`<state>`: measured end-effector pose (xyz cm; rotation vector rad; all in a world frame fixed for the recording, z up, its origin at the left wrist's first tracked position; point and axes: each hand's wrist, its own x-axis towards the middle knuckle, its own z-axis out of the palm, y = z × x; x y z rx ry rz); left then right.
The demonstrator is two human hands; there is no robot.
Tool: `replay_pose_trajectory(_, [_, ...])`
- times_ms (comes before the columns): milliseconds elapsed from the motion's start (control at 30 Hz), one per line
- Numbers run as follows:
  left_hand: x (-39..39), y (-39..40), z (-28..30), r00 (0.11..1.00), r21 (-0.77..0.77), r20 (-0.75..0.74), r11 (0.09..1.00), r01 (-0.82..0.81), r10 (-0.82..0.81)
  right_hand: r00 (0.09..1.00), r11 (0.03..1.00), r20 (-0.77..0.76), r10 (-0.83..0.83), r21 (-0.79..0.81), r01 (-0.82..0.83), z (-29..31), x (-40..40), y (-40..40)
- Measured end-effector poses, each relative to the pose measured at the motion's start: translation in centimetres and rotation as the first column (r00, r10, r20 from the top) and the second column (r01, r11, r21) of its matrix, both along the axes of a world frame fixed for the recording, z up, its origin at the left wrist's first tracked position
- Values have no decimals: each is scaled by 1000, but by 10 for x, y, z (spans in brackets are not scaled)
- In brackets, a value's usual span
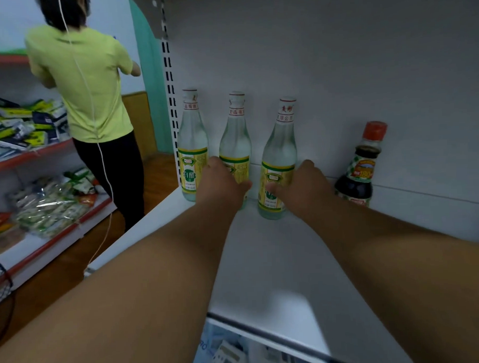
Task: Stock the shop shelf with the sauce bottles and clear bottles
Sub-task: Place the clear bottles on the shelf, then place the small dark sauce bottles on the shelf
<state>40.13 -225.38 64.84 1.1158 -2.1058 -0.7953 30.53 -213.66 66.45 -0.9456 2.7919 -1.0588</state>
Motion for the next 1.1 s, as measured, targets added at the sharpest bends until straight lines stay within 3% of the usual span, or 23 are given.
replay_pose_trajectory(133, [31, 29, -4, 998, -122, -59, 992, -7, 0, 996, 999, -89, -24, -25, 22, -7, 26, 24])
replay_pose_trajectory(233, [70, 54, -7, 991, -222, -105, 973, 60, -85, 992, 994, -115, 43, -95, -54, -4, 58, 41])
replay_pose_trajectory(367, [129, 102, -10, 986, -247, -61, 959, 136, -156, 976, 989, -194, 94, -96, -114, 5, 114, 79])
replay_pose_trajectory(733, [286, 260, -6, 965, -184, 104, 948, 258, -243, 973, 962, -101, 209, -155, -223, 4, 264, 243])
replay_pose_trajectory(867, [327, 316, -12, 961, -173, 157, 951, 255, -229, 949, 935, -112, 296, -170, -312, -2, 292, 302])
replay_pose_trajectory(1100, [349, 425, -56, 948, -63, 249, 974, 220, -198, 893, 880, -3, 449, -168, -444, -59, 297, 401])
